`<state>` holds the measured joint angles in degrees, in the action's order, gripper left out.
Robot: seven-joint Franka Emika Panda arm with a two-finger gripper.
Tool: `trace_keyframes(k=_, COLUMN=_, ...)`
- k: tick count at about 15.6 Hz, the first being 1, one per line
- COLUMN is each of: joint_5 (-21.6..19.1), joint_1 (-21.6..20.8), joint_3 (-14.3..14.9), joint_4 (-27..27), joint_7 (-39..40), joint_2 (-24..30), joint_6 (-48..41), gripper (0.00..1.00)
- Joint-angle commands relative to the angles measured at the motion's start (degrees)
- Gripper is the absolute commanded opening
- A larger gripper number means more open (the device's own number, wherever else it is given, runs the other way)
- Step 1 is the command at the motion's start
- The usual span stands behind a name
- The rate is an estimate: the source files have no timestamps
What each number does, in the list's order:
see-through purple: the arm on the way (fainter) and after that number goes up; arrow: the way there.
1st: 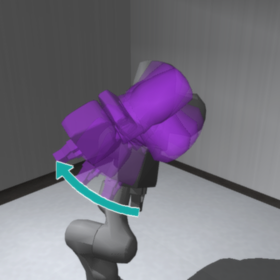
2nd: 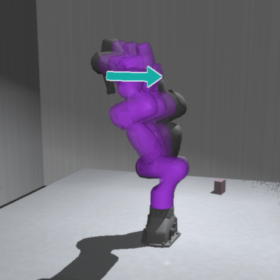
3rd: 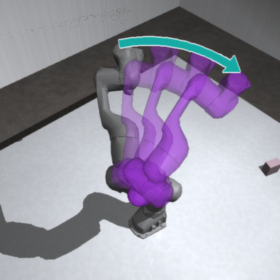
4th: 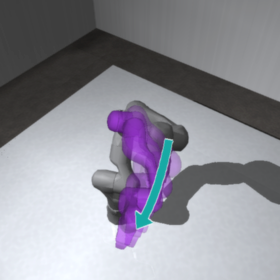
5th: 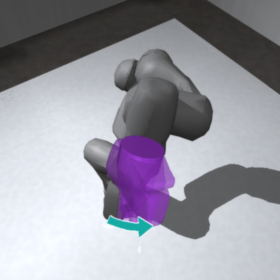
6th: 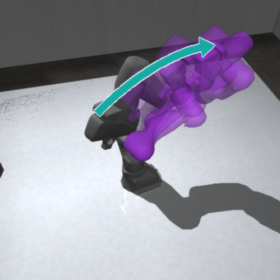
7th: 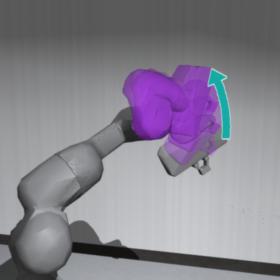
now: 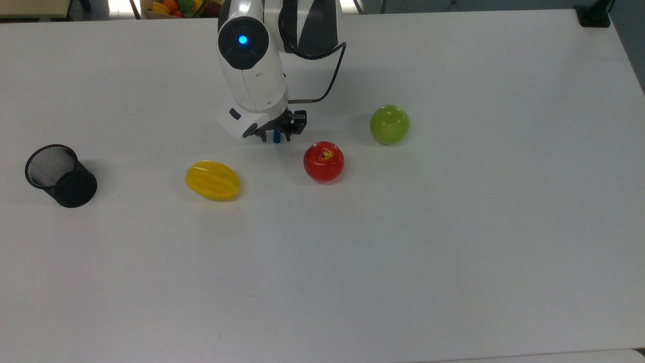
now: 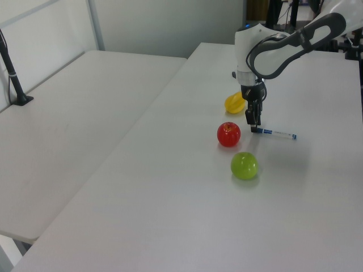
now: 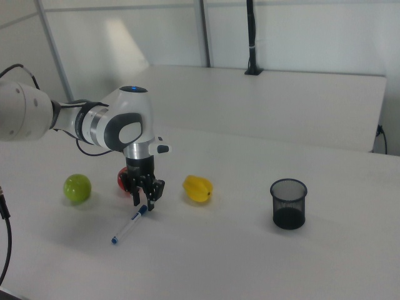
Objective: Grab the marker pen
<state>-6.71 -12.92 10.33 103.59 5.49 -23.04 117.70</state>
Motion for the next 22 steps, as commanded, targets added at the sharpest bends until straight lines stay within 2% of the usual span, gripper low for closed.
trace_keyframes(k=1, joint_5=1.0, joint_1=0.26, joint_3=-1.18, joint_4=-0.67, joint_7=-0.39, joint_2=0.98, joint_6=-0.19, gripper=0.64)
trace_keyframes(k=2, joint_5=1.87, joint_1=0.44, joint_3=-1.27, joint_4=-0.67, joint_7=-1.53, joint_2=1.94, joint_6=-0.27, gripper=0.67)
trace_keyframes(k=3, joint_5=2.75, joint_1=0.87, joint_3=-1.36, joint_4=-0.67, joint_7=-3.1, joint_2=2.91, joint_6=-0.36, gripper=0.76)
trace_keyframes(k=4, joint_5=3.19, joint_1=1.31, joint_3=-1.45, joint_4=-0.67, joint_7=-4.51, joint_2=4.05, joint_6=-0.45, gripper=0.95)
trace_keyframes(k=5, joint_5=3.28, joint_1=1.58, joint_3=-1.45, joint_4=-0.67, joint_7=-5.4, joint_2=5.1, joint_6=-0.71, gripper=1.0)
trace_keyframes(k=10, joint_5=3.64, joint_1=5.0, joint_3=-3.21, joint_4=-0.76, joint_7=-6.28, joint_2=10.55, joint_6=-2.11, gripper=1.0)
trace_keyframes(k=16, joint_5=5.13, joint_1=9.4, joint_3=-5.14, joint_4=-4.44, joint_7=-6.63, joint_2=17.5, joint_6=-12.04, gripper=1.0)
trace_keyframes(k=18, joint_5=5.13, joint_1=10.28, joint_3=-5.4, joint_4=-6.81, joint_7=-6.55, joint_2=19.52, joint_6=-18.0, gripper=1.0)
trace_keyframes(k=20, joint_5=4.96, joint_1=12.21, joint_3=-7.24, joint_4=-7.61, joint_7=-6.81, joint_2=21.45, joint_6=-23.11, gripper=1.0)
trace_keyframes(k=22, joint_5=4.78, joint_1=13.18, joint_3=-8.3, joint_4=-7.53, joint_7=-6.99, joint_2=22.25, joint_6=-23.65, gripper=1.0)
